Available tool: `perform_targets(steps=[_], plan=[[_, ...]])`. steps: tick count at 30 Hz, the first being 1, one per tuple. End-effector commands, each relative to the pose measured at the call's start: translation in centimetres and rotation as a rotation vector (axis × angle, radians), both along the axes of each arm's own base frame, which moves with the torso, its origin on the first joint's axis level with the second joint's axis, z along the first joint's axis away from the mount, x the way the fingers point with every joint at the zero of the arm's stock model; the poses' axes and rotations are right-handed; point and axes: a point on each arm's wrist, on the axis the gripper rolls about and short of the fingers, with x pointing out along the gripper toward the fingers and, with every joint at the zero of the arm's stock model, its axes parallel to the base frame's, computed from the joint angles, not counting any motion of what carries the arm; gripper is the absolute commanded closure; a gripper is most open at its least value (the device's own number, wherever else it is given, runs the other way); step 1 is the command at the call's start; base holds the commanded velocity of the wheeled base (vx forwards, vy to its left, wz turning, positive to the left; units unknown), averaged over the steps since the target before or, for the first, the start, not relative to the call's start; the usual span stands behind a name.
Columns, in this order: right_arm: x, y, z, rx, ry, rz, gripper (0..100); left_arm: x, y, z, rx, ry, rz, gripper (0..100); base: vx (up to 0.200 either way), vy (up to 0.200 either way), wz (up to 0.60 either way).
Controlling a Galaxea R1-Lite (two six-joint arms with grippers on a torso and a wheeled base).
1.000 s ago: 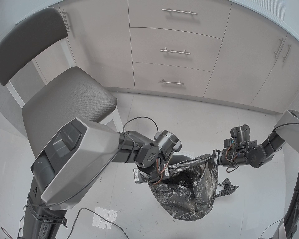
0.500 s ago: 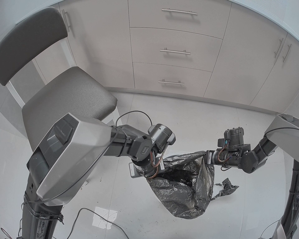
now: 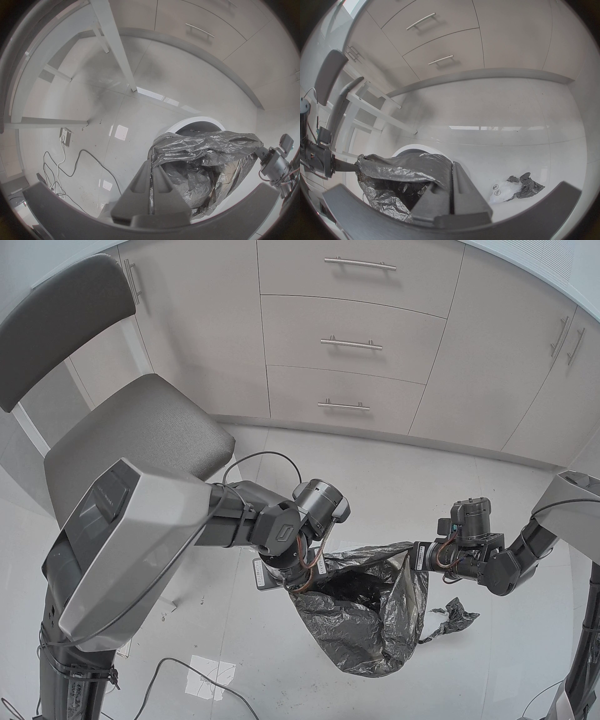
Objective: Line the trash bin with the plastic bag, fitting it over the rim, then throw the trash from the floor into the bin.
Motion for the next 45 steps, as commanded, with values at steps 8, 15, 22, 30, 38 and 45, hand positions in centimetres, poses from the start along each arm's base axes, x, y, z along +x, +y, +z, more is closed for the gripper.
perform_targets(steps=[8, 15, 22, 30, 38, 45], plan=[[-0.7, -0.1, -1.2, -0.015, 0.039, 0.006, 100, 0.0, 0.0, -1.3, 0.031, 0.026, -0.009, 100, 0.0, 0.0, 0.0], [-0.3, -0.6, -2.4, -0.024, 0.066, -0.012, 100, 0.2, -0.1, -2.2, 0.04, 0.036, -0.011, 100, 0.0, 0.0, 0.0], [0.2, -0.4, -2.8, -0.028, 0.064, -0.015, 100, 0.2, -0.1, -1.8, 0.029, 0.026, -0.01, 100, 0.0, 0.0, 0.0], [0.3, -0.4, -2.5, -0.033, 0.052, -0.024, 0, 0.2, -0.1, -1.2, 0.014, 0.011, -0.007, 100, 0.0, 0.0, 0.0], [0.0, -0.5, -1.1, -0.038, 0.016, -0.015, 0, 0.2, -0.2, -0.3, -0.005, -0.007, -0.003, 100, 0.0, 0.0, 0.0], [-1.4, 2.0, 1.2, -0.057, -0.036, 0.079, 0, 0.3, -0.2, -0.1, -0.013, -0.012, -0.002, 100, 0.0, 0.0, 0.0]])
